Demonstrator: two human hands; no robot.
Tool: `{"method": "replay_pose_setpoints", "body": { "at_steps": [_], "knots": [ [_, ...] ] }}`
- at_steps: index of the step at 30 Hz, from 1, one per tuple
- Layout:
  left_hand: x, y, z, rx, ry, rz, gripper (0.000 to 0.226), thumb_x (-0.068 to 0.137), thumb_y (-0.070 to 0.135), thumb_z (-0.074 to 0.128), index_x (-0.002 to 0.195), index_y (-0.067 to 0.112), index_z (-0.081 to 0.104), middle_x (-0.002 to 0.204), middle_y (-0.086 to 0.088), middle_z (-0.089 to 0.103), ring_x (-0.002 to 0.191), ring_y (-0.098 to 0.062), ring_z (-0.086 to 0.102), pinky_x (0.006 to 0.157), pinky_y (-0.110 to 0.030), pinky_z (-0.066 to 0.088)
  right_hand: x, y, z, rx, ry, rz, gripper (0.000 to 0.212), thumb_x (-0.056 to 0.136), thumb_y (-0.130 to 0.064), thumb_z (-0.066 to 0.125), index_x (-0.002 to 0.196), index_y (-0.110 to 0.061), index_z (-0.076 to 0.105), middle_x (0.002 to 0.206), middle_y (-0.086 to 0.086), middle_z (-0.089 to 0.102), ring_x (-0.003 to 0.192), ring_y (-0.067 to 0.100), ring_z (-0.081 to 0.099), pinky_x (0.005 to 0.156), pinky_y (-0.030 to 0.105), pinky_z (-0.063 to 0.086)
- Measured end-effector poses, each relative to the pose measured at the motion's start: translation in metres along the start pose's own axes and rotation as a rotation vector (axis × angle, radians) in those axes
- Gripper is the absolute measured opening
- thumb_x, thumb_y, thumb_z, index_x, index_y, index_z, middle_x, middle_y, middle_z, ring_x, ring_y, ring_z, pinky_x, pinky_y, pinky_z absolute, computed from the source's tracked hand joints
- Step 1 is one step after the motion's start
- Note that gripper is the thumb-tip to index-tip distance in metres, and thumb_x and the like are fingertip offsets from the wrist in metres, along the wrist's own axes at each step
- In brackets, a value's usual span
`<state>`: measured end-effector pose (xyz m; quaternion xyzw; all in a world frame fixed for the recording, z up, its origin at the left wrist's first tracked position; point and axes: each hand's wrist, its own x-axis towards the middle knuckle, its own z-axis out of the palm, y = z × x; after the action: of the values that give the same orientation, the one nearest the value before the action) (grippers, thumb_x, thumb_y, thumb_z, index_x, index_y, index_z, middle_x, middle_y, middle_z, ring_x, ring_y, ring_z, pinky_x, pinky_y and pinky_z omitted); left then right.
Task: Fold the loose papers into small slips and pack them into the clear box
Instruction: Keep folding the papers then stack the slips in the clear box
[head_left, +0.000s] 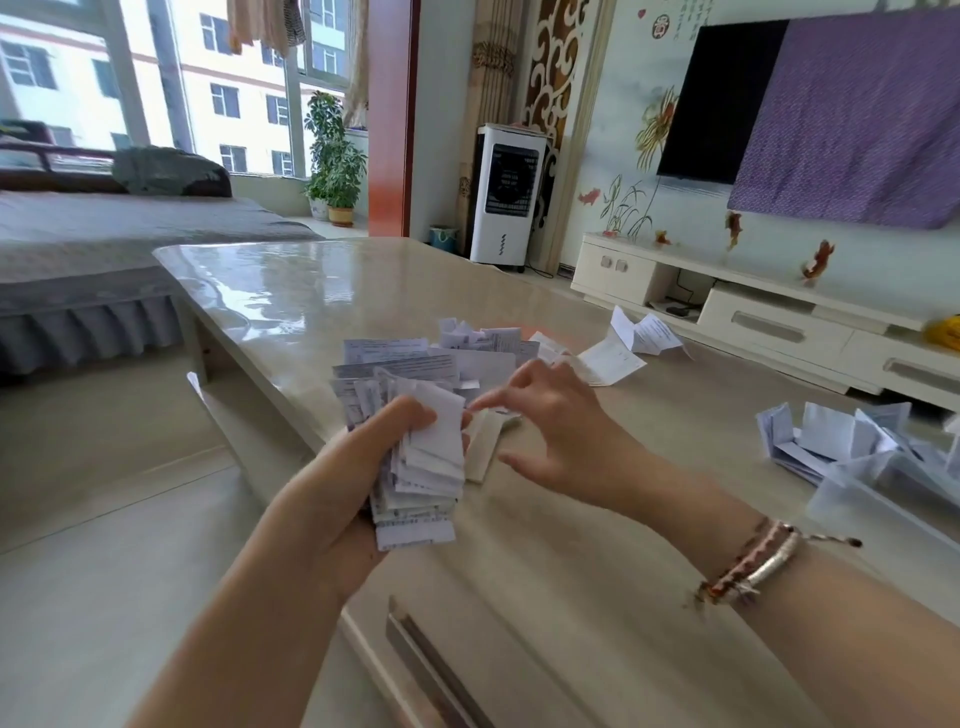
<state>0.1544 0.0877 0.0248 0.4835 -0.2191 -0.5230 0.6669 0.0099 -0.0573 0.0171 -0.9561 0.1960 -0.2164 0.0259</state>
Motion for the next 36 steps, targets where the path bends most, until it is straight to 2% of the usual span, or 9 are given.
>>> {"method": "replay_pose_setpoints", "body": {
  "at_steps": [3,11,14,17,20,23,28,32,36],
  "knots": [
    [0.007,-0.002,-0.012,0.009,0.066,0.041,0.015,0.095,0.016,0.051,0.099,0.005,0.061,0.074,-0.008,0.069,0.05,-0.012,0.066,0.043,-0.02,0.051,0.005,0.001,0.016,-0.177,-0.074,-0.149,0.037,0.081,-0.022,0.07,0.117,-0.03,0.064,0.127,-0.005,0.047,0.116,0.016,0.032,0.098,0.036,0.029],
    [0.001,-0.008,-0.012,-0.053,0.077,0.054,0.033,0.095,0.018,0.053,0.122,0.0,0.059,0.106,-0.014,0.065,0.076,-0.018,0.065,0.062,-0.026,0.057,0.009,0.005,0.038,-0.345,0.087,-0.223,0.007,0.084,-0.021,0.062,0.08,-0.021,0.067,0.081,-0.005,0.067,0.079,0.02,0.061,0.074,0.031,0.035],
    [-0.004,-0.008,-0.01,-0.071,0.093,0.061,0.036,0.093,0.018,0.056,0.123,-0.001,0.06,0.114,-0.019,0.065,0.08,-0.022,0.063,0.072,-0.033,0.055,0.006,-0.004,0.032,0.042,0.203,0.048,0.006,0.081,-0.013,0.064,0.079,-0.018,0.067,0.075,-0.004,0.066,0.071,0.015,0.061,0.067,0.034,0.049],
    [-0.005,-0.012,-0.008,-0.114,0.099,0.069,0.035,0.09,0.017,0.061,0.122,0.004,0.063,0.106,-0.019,0.069,0.069,-0.022,0.066,0.058,-0.031,0.056,0.002,-0.015,0.015,0.58,0.342,0.395,0.016,0.082,-0.005,0.067,0.071,-0.013,0.059,0.075,0.007,0.069,0.071,0.017,0.066,0.064,0.025,0.051],
    [-0.005,-0.017,0.0,-0.088,0.104,0.069,0.034,0.088,0.017,0.063,0.12,0.006,0.063,0.103,-0.02,0.07,0.064,-0.022,0.066,0.054,-0.03,0.055,-0.009,-0.027,-0.009,1.064,0.416,0.474,0.021,0.086,0.006,0.059,0.073,-0.009,0.053,0.077,0.013,0.071,0.076,0.019,0.071,0.062,0.018,0.048],
    [-0.006,-0.02,0.008,-0.094,0.09,0.102,0.032,0.089,0.015,0.062,0.12,0.006,0.063,0.097,-0.019,0.07,0.063,-0.021,0.065,0.052,-0.028,0.054,-0.018,-0.033,-0.026,1.311,0.286,0.413,0.015,0.077,-0.004,0.071,0.087,-0.001,0.061,0.082,0.008,0.071,0.078,0.015,0.067,0.064,0.02,0.042],
    [-0.01,-0.02,0.015,-0.07,-0.008,0.093,0.04,0.087,0.02,0.061,0.123,0.001,0.061,0.088,-0.016,0.062,0.062,-0.023,0.061,0.052,-0.028,0.052,-0.025,-0.042,-0.031,1.057,0.014,0.431,0.016,0.085,-0.006,0.066,0.097,0.005,0.069,0.083,0.003,0.069,0.07,-0.001,0.058,0.062,0.006,0.04],
    [-0.015,-0.019,0.017,-0.045,-0.088,0.087,0.037,0.085,0.03,0.065,0.116,0.011,0.068,0.084,-0.011,0.069,0.065,-0.021,0.065,0.055,-0.029,0.054,-0.023,-0.042,-0.028,0.957,-0.058,0.534,0.024,0.084,-0.02,0.071,0.098,-0.001,0.07,0.102,0.014,0.071,0.094,0.013,0.063,0.085,0.019,0.045],
    [-0.016,-0.019,0.02,0.01,-0.127,0.111,0.048,0.066,0.027,0.075,0.109,0.007,0.068,0.074,-0.008,0.068,0.059,-0.018,0.063,0.053,-0.025,0.052,-0.021,-0.045,-0.032,0.927,-0.152,0.57,0.016,0.083,-0.019,0.071,0.087,-0.003,0.071,0.084,0.003,0.07,0.08,0.0,0.06,0.079,0.015,0.04]
  ]
}}
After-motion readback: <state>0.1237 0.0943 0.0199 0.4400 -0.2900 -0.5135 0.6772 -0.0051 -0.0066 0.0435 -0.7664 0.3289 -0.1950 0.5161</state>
